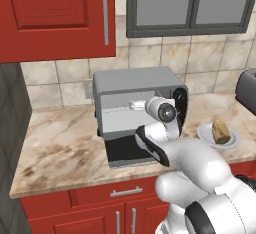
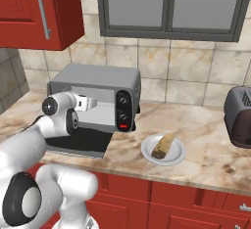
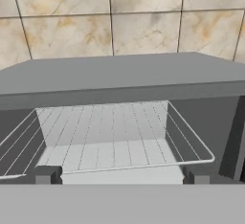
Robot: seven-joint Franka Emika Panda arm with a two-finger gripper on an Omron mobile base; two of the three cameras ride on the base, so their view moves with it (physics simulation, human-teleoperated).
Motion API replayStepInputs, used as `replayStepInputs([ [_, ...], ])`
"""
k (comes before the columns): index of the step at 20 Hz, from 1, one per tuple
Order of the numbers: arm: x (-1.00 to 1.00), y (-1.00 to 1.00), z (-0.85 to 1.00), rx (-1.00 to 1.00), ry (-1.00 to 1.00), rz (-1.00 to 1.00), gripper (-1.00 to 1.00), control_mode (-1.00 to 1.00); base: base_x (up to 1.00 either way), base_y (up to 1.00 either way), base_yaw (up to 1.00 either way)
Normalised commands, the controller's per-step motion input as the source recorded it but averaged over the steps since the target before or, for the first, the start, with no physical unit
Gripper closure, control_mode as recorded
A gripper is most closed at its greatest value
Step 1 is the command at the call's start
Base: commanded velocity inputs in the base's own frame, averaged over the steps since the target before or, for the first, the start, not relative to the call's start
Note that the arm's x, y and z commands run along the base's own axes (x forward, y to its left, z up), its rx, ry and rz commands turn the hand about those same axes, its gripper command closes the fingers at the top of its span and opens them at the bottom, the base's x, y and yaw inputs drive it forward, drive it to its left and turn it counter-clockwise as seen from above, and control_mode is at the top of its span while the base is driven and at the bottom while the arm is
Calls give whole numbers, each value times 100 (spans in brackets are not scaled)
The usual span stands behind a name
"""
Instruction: Pull the toaster oven rack outwards. Pick up the baguette from the plate and place it on the toaster oven rack. Close the toaster oven door fully and set the temperature to the lowest setting.
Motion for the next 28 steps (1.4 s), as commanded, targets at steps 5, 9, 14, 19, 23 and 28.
replayStepInputs([
  [5, 28, 0, -10, -1, 0, 0, -100, -100, 0, 0, 0],
  [9, 34, 0, 0, 0, 7, 0, -100, -100, 0, 0, 0],
  [14, 30, 0, -5, 0, 9, 0, -100, -100, 0, 0, 0],
  [19, 7, 0, -11, 0, 1, 0, -100, -100, 0, 0, 0],
  [23, 7, 0, -4, 0, 0, 0, -100, -100, 0, 0, 0],
  [28, 11, 0, -2, 0, 0, 1, -100, -100, 0, 0, 0],
])
